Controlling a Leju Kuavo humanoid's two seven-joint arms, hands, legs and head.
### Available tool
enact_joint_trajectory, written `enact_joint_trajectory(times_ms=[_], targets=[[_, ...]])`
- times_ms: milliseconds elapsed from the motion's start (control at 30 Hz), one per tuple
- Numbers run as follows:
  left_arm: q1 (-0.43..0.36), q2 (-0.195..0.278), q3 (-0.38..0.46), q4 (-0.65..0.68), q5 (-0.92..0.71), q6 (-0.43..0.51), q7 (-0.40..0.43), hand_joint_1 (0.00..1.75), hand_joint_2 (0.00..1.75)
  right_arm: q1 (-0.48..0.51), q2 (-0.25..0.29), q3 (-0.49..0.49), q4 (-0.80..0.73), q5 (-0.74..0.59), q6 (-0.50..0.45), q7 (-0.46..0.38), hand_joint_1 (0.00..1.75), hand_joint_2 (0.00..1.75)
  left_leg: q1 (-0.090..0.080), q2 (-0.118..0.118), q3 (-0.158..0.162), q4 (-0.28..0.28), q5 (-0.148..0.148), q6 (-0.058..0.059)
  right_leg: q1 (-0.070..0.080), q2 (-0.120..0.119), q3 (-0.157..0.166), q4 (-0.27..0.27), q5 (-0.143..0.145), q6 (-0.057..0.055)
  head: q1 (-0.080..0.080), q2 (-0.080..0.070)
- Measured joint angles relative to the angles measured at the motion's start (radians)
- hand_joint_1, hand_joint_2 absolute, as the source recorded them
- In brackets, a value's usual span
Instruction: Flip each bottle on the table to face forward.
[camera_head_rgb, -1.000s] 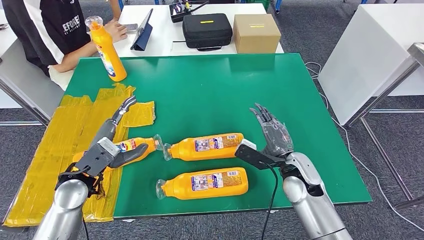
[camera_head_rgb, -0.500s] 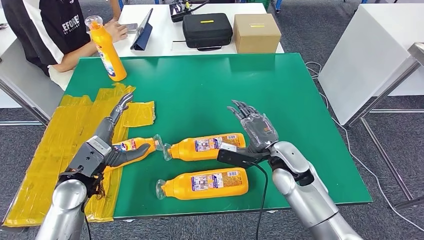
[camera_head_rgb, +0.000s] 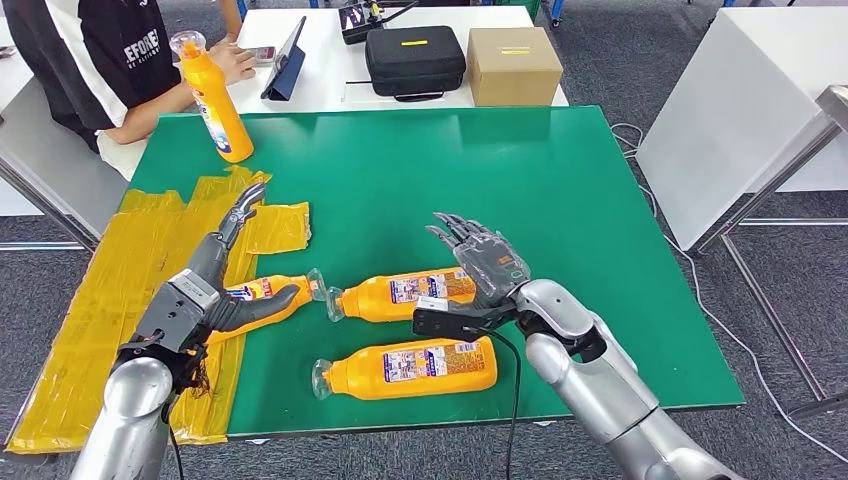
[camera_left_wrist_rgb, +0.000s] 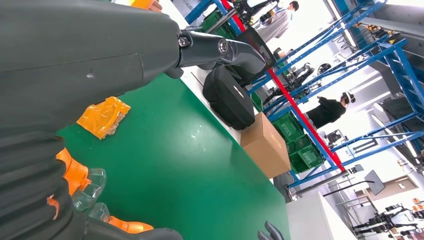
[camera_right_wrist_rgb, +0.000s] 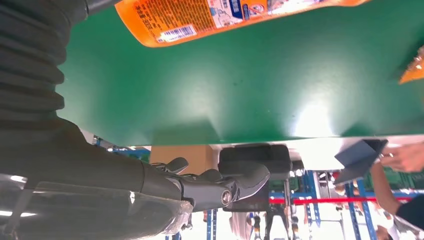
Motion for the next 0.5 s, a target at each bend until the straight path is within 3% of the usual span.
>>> enact_joint_trajectory(times_ms=[500], targets=[[0.0, -0.002, 0.0, 0.006, 0.0, 0.004, 0.0, 0.0, 1.75, -0.058, 0.019, 0.036, 0.176, -0.02, 0.011, 0.056, 0.0, 1.75, 0.0, 0.0, 0.0, 0.0, 0.0, 0.0, 0.0, 0.0, 0.0, 0.0, 0.0, 0.0, 0.0, 0.0]])
